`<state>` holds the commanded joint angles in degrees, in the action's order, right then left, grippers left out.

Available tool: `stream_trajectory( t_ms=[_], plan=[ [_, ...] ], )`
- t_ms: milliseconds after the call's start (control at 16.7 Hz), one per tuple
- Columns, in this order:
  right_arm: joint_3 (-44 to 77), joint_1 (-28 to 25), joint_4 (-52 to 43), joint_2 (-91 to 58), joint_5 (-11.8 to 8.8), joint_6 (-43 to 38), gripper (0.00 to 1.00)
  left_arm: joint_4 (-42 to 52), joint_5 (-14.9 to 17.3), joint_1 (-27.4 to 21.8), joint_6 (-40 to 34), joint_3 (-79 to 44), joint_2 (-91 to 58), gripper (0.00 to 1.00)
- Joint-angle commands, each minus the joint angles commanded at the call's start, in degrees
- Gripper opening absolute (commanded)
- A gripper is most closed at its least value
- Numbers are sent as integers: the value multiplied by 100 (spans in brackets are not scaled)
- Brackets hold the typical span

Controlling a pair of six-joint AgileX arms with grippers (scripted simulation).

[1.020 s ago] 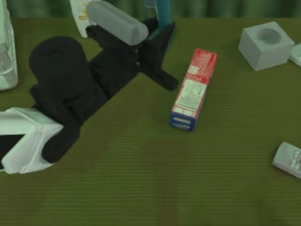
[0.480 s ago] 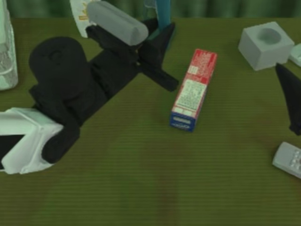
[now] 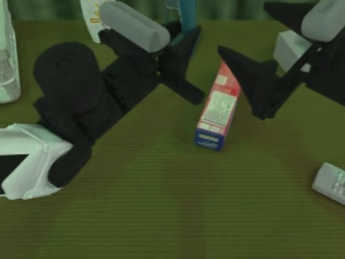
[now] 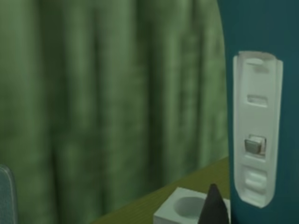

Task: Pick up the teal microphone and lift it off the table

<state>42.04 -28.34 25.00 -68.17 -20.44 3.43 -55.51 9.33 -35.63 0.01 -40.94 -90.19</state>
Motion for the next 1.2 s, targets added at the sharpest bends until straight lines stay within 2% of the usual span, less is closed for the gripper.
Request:
stream_trajectory(
  t_ms=[180,480,960,1200],
  plan=[
    [113,-93,57,-219,-66,9,100,0,0,0,0,0,0,0],
    [178,-106,72,-294,-34,5,100,0,0,0,0,0,0,0],
    [1692,-608,443,-2215,482,-11,100,0,0,0,0,0,0,0],
    [1895,-681,485,-2430,556,-15,100,0,0,0,0,0,0,0]
  ],
)
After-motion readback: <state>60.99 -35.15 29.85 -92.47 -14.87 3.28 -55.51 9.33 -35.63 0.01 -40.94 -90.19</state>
